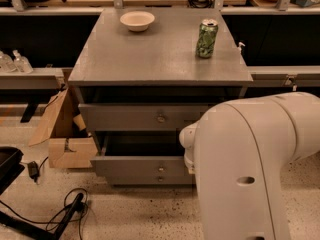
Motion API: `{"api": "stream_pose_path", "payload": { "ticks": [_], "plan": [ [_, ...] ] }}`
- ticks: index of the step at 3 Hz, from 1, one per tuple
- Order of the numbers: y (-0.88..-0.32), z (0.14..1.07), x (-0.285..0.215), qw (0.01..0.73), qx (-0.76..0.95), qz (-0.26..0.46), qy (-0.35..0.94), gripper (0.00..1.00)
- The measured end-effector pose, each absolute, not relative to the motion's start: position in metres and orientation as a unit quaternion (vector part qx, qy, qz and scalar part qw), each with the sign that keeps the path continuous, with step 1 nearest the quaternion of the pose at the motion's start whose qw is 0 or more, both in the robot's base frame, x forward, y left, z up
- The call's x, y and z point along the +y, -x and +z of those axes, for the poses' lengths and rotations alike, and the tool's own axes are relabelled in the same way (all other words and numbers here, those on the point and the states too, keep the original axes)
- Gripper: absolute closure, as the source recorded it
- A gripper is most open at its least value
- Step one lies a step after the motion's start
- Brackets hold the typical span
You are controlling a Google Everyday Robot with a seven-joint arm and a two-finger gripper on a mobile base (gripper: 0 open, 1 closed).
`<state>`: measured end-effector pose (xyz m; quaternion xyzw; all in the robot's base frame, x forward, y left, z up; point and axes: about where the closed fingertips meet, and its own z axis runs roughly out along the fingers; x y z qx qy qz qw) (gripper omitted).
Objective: Open middle drawer
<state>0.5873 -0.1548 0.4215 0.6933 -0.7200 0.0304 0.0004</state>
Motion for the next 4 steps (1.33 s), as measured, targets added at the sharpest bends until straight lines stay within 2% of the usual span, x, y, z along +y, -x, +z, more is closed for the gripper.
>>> {"api": "stream_pose_path", "payload": {
  "ticks": [3, 4],
  "plan": [
    [-0.5873, 0.4214, -0.1548, 0.000, -0.720, 0.030, -0.693, 0.06],
    [-0.5872, 0.4214, -0.1548, 0.000, -0.720, 0.030, -0.693, 0.00]
  ]
}}
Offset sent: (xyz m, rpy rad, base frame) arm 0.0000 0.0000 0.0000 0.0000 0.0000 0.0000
